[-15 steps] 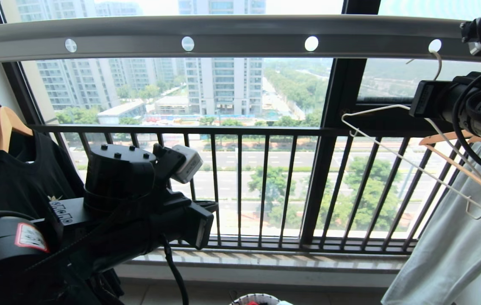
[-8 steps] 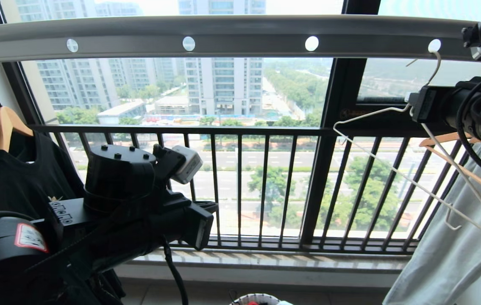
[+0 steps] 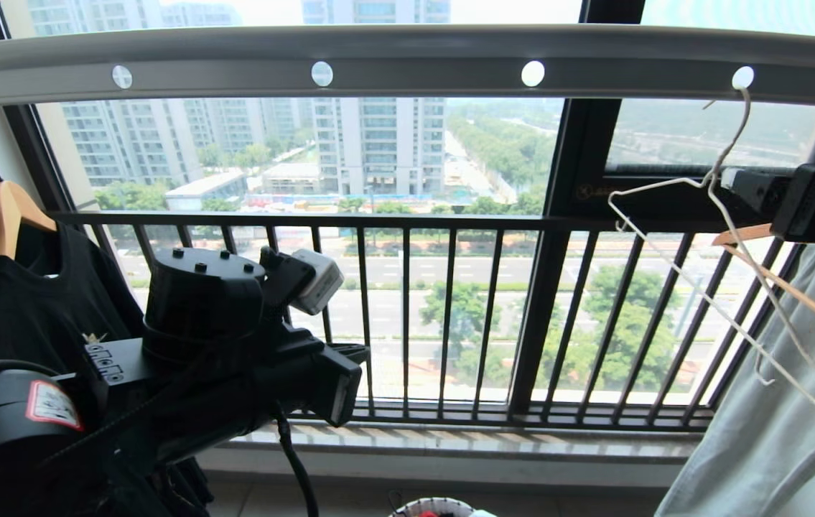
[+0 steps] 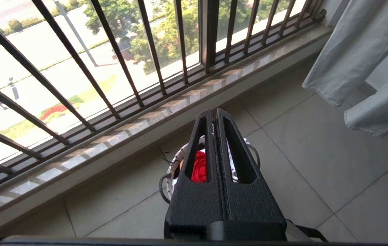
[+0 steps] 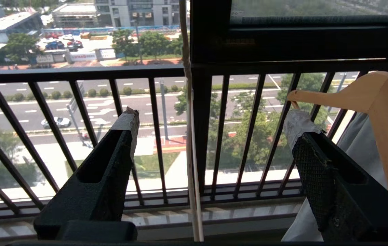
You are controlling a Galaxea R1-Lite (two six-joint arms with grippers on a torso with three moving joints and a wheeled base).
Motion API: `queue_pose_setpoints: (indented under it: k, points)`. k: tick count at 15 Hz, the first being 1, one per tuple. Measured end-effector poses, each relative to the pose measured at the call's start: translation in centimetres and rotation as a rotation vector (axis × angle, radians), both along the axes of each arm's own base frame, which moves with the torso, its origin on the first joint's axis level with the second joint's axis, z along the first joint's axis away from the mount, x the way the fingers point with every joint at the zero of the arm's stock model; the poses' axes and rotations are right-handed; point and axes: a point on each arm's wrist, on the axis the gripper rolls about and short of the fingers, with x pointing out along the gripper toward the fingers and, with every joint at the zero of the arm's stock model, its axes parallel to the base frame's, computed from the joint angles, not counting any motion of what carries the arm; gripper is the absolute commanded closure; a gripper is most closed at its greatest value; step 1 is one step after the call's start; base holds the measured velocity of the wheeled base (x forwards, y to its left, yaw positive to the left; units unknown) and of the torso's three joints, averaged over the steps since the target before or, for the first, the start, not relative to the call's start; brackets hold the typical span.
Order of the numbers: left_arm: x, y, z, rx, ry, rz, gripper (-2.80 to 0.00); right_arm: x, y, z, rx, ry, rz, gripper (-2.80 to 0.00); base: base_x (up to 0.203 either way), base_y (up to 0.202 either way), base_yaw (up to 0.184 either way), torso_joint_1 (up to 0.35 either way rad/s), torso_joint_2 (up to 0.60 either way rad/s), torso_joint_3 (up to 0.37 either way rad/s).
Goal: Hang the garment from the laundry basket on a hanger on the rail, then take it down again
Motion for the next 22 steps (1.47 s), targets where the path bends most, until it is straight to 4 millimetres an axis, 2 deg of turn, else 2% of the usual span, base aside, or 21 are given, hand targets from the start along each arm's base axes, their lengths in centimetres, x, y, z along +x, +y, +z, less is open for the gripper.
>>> queue_pose_setpoints:
  k: [1, 2, 7, 11, 15, 18, 22]
  points:
    - [0.0, -0.1, -0.1, 0.003, 0.005, -0.003, 0.00, -1.2, -0.4, 0.0, 0.004, -0.014, 0.002, -2.80, 0.000, 0.000, 0.000, 0.000, 0.00, 0.000]
    - [-0.1, -0.3, -0.4, 0.008, 0.011, -0.011, 0.00, -2.4, -0.7, 0.1, 0.007, -0.029, 0.004, 0.00, 0.000, 0.000, 0.000, 0.000, 0.00, 0.000]
    - [-0.5, -0.8, -1.1, 0.024, 0.031, -0.035, 0.00, -7.6, -2.3, -0.9, 0.005, -0.018, 0.027, 0.00, 0.000, 0.000, 0.000, 0.000, 0.00, 0.000]
    - [-0.7, -0.7, -0.9, 0.020, 0.026, -0.036, 0.00, -9.3, -2.9, -1.4, 0.013, -0.039, 0.029, 0.00, 0.000, 0.000, 0.000, 0.000, 0.00, 0.000]
    - [-2.3, 0.2, -0.9, 0.029, 0.019, -0.053, 0.00, -10.9, -3.4, -1.3, 0.005, -0.056, 0.027, 0.00, 0.000, 0.000, 0.000, 0.000, 0.00, 0.000]
    - [-3.6, 2.3, -0.1, 0.008, -0.009, -0.022, 0.00, -12.4, -3.9, -1.0, -0.043, -0.079, 0.044, 0.00, 0.000, 0.000, 0.000, 0.000, 0.00, 0.000]
    - [-7.1, 6.8, -1.9, 0.016, 0.004, 0.064, 0.00, -15.4, -4.8, -0.7, -0.056, -0.150, 0.054, 0.00, 0.000, 0.000, 0.000, 0.000, 0.00, 0.000]
